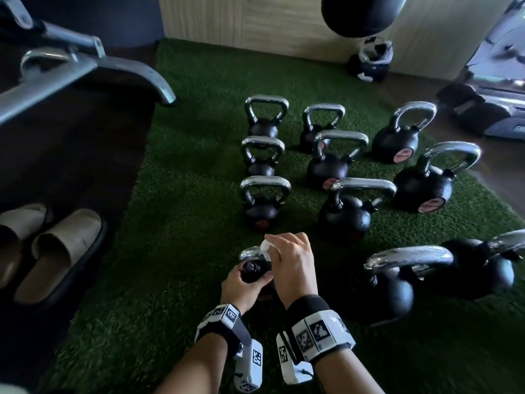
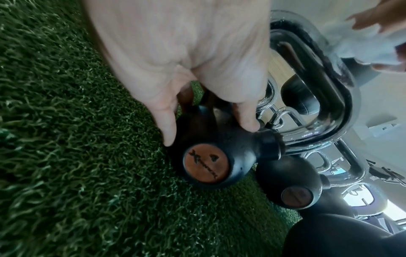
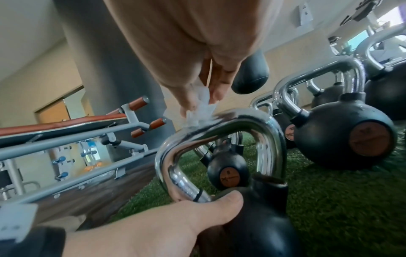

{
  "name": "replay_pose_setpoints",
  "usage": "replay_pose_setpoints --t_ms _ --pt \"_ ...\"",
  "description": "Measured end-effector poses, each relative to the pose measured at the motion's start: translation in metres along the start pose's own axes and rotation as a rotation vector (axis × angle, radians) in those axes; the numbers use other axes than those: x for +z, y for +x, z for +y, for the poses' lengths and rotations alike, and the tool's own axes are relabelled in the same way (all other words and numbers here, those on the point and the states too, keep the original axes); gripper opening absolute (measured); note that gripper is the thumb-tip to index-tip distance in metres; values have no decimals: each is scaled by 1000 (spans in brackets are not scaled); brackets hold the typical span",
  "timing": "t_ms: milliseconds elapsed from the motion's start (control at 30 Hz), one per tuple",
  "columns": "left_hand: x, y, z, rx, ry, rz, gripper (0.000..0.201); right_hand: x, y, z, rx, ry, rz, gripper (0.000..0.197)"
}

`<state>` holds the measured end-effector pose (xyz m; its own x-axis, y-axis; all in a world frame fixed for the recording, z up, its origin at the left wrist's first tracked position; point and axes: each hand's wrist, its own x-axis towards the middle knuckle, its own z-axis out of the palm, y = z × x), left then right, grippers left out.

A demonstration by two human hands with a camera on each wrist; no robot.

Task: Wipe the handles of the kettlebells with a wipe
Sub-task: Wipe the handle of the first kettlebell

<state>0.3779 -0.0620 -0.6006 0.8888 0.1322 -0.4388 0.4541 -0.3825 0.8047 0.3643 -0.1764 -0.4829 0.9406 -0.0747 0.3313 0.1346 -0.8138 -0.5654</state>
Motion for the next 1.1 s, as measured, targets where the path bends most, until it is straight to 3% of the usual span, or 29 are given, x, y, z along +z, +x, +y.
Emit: replay_pose_setpoints --t_ms 67,167,300,467,600,667,800,967,1100 --pt "-1 -1 1 -4 6 -11 88 9 -3 0 -17 -46 -13 28" --pt "-1 0 0 5 9 -11 70 13 -6 8 -10 -90 30 30" --pt "1 -2 -1 28 9 2 72 9 -2 18 72 -133 124 26" --pt "3 -2 -3 30 12 19 62 7 -23 15 -56 -74 150 33" --pt "4 -4 1 33 11 18 62 10 -16 35 166 51 314 25" --pt "3 -4 2 33 8 21 63 12 -15 36 208 68 316 24" --pt "1 -6 1 24 14 20 62 13 -26 34 143 69 324 25" --pt "1 -8 3 35 2 37 56 9 -14 42 481 297 370 26" --pt "1 -13 4 40 21 50 61 1 -15 43 569 358 334 24"
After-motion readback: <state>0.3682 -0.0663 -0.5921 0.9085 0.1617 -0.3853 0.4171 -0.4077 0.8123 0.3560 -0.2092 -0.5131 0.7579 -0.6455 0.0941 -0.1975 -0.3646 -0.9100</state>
